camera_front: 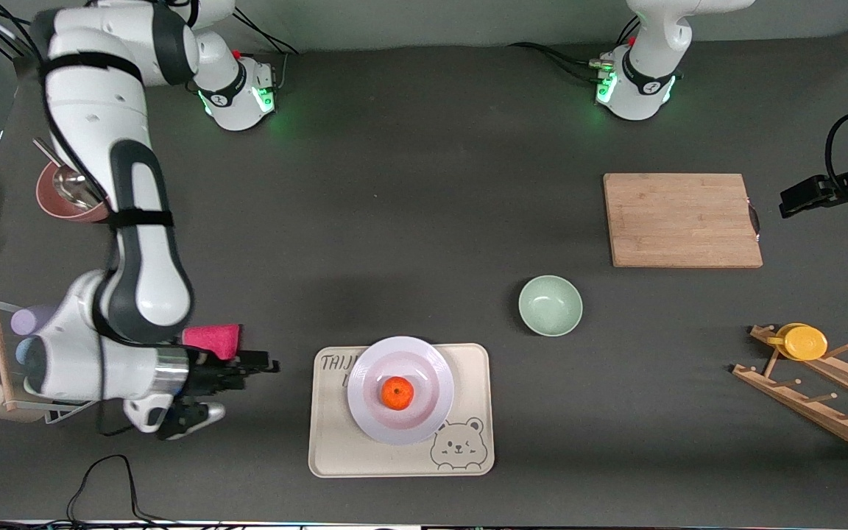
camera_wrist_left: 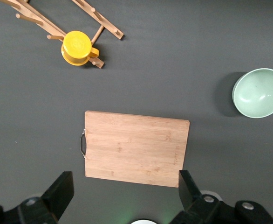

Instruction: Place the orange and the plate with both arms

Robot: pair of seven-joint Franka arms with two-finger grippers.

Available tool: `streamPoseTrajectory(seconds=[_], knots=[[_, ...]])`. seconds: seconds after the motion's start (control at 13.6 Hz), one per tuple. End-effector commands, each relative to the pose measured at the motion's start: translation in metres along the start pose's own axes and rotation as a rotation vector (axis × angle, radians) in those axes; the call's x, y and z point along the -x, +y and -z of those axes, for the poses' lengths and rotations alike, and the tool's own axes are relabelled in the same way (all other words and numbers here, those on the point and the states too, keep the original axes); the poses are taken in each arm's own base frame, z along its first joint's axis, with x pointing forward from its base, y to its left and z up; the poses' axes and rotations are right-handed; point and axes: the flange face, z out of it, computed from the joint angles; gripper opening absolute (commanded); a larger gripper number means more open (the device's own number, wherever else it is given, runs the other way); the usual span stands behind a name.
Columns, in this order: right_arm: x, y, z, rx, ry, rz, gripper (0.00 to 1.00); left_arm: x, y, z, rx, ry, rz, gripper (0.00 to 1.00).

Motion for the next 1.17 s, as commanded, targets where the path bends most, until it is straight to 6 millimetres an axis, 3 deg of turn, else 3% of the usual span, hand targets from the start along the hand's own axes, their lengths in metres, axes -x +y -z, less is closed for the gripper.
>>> streamPoseTrajectory(seconds=[0.0, 0.22, 0.37, 0.51, 0.73, 1.1], knots=[[0.036, -0.008, 0.064, 0.076, -0.074, -0.106, 1.0, 0.001, 0.002, 0.019, -0.022, 0.044, -0.034, 1.0], [0.091, -0.011, 0.144, 0.177, -0.116, -0.146, 1.0, 0.001, 0.003, 0.019, -0.007, 0.043, -0.031, 1.0], [0.124, -0.009, 0.184, 0.226, -0.095, -0.151, 1.0, 0.001, 0.0, 0.02, -0.006, 0.041, -0.027, 1.0], [0.149, -0.004, 0.206, 0.25, -0.082, -0.19, 1.0, 0.002, -0.001, 0.021, -0.005, 0.039, -0.027, 1.0], [0.18, -0.017, 0.222, 0.301, -0.074, -0.231, 1.0, 0.002, 0.003, 0.022, 0.02, 0.043, -0.03, 1.0], [0.186, -0.017, 0.238, 0.338, -0.049, -0.249, 1.0, 0.003, 0.0, 0.023, 0.029, 0.036, -0.014, 1.0]])
